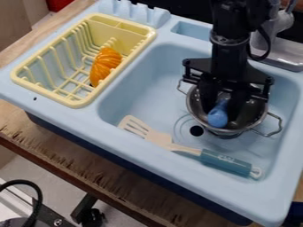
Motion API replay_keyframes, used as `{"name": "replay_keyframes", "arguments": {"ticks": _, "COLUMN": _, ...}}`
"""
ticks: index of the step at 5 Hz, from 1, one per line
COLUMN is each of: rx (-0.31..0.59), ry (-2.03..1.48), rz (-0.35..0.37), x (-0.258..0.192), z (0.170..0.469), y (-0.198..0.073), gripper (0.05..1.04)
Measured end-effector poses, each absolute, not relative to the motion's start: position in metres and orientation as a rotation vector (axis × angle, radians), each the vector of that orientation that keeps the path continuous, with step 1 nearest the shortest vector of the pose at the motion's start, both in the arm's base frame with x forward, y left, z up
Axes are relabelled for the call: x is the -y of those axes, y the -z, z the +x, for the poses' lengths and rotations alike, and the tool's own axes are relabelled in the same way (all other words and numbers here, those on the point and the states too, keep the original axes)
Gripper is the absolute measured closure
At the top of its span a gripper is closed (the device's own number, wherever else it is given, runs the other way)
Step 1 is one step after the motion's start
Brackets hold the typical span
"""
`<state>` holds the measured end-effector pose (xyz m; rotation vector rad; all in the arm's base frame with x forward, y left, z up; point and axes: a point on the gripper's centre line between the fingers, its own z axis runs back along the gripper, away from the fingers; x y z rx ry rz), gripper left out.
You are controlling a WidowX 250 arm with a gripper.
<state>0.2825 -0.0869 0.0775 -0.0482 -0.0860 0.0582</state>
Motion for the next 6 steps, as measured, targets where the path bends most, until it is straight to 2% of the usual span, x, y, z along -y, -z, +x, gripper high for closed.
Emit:
{"name": "replay_keyframes", "arguments": {"ticks": 1, "rx": 0.122, "ry": -0.054, "rz": -0.042, "x": 0.086, "z": 0.288, "y": -0.078, "gripper": 0.78}}
{"name": "replay_keyframes", "arguments": {"ticks": 2, "rx": 0.174, "ry": -0.035, "rz": -0.045, "x": 0.086, "z": 0.29, "y": -0.084, "gripper": 0.78}}
{"name": "replay_keyframes", "arguments": {"ticks": 5, "rx": 0.256, "ry": -0.05, "rz": -0.125, "x": 0.064, "z": 0.288, "y": -0.135, "gripper": 0.78}}
{"name": "replay_keyframes", "arguments": {"ticks": 6, "rx": 0.256, "ry": -0.063, "rz": -0.102, "x": 0.037, "z": 0.282, "y": -0.147, "gripper": 0.781}}
